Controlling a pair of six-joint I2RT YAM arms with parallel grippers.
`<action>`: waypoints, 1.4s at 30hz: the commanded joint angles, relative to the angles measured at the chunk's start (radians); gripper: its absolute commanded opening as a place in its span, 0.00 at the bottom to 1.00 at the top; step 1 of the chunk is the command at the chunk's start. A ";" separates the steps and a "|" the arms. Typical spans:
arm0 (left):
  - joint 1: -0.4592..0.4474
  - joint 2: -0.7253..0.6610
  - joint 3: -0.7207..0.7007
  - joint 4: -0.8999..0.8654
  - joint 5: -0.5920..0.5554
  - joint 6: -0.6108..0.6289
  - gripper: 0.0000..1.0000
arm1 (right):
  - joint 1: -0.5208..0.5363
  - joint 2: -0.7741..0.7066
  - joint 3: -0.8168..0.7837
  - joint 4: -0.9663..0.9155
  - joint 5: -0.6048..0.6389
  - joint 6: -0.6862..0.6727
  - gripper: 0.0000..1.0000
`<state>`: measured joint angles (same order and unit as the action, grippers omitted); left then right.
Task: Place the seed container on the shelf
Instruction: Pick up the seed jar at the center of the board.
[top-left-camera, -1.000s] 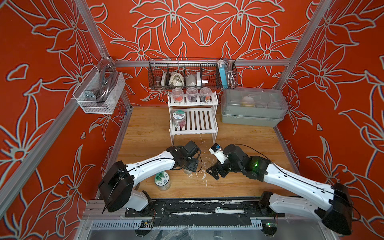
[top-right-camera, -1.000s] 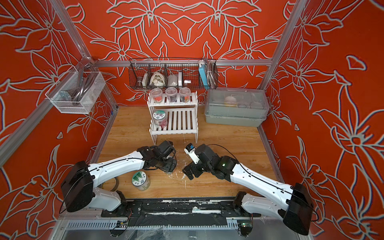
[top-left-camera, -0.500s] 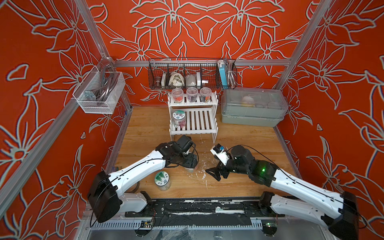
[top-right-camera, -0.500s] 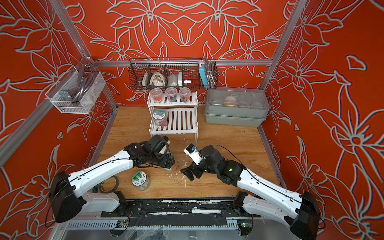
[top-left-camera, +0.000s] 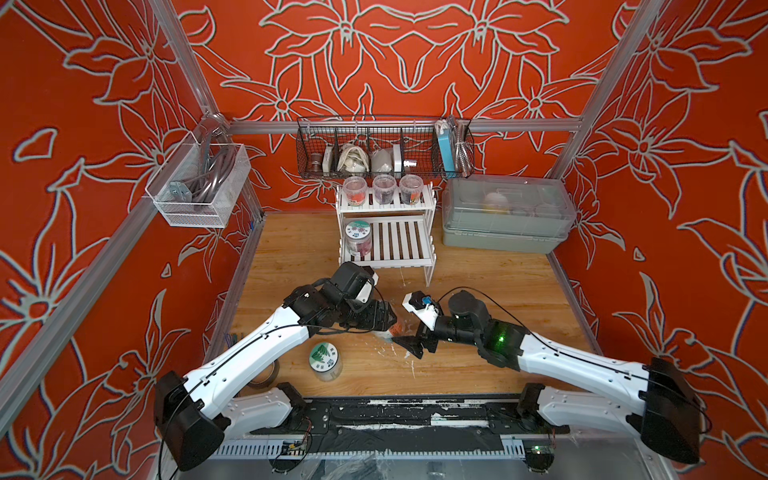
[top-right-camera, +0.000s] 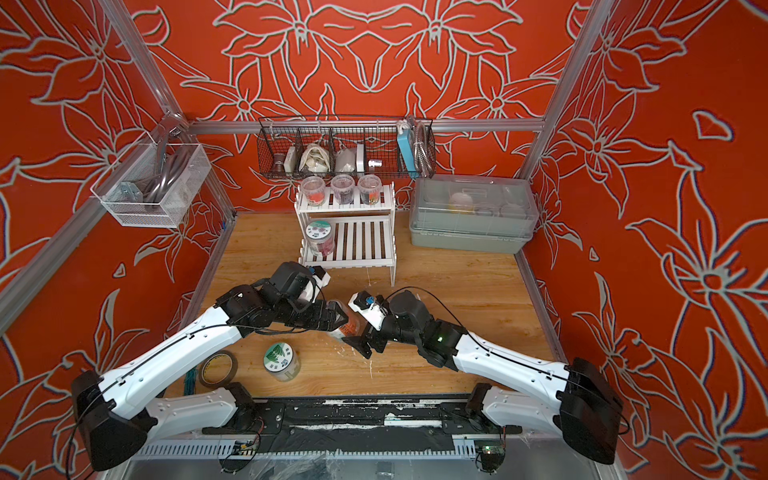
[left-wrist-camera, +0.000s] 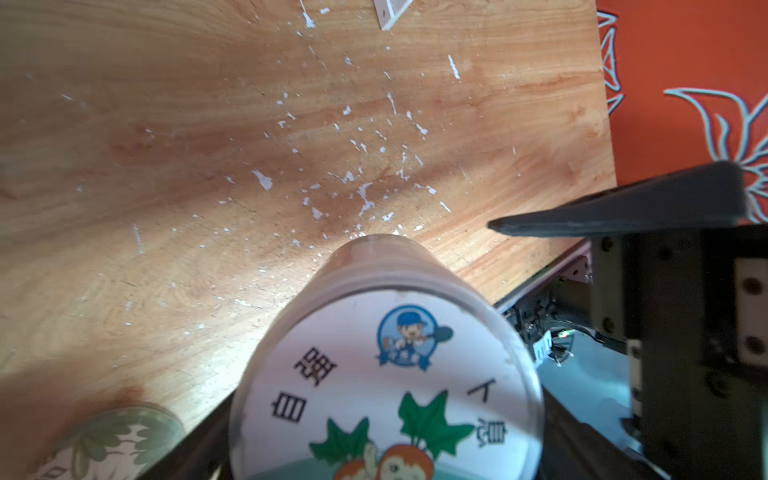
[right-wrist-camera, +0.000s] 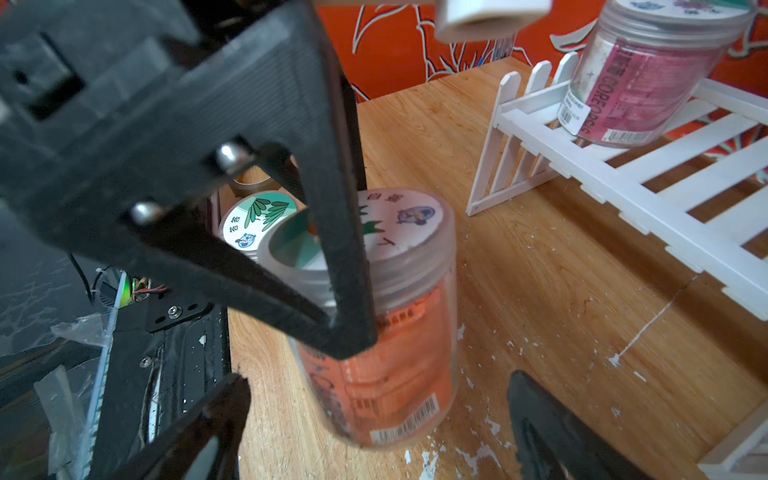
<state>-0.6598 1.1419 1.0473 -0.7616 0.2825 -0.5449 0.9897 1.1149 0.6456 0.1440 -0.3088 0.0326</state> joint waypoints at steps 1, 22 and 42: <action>0.006 -0.028 0.015 0.041 0.061 -0.022 0.73 | 0.009 0.021 -0.009 0.080 -0.003 -0.025 1.00; 0.006 -0.035 -0.004 0.088 0.100 -0.045 0.74 | 0.009 0.134 0.050 0.119 -0.079 0.043 0.99; 0.006 -0.024 -0.012 0.109 0.135 -0.048 0.74 | 0.008 0.169 0.084 0.103 -0.028 0.043 0.86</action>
<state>-0.6468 1.1221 1.0348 -0.7143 0.3599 -0.6029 0.9951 1.2686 0.7006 0.2420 -0.3580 0.0734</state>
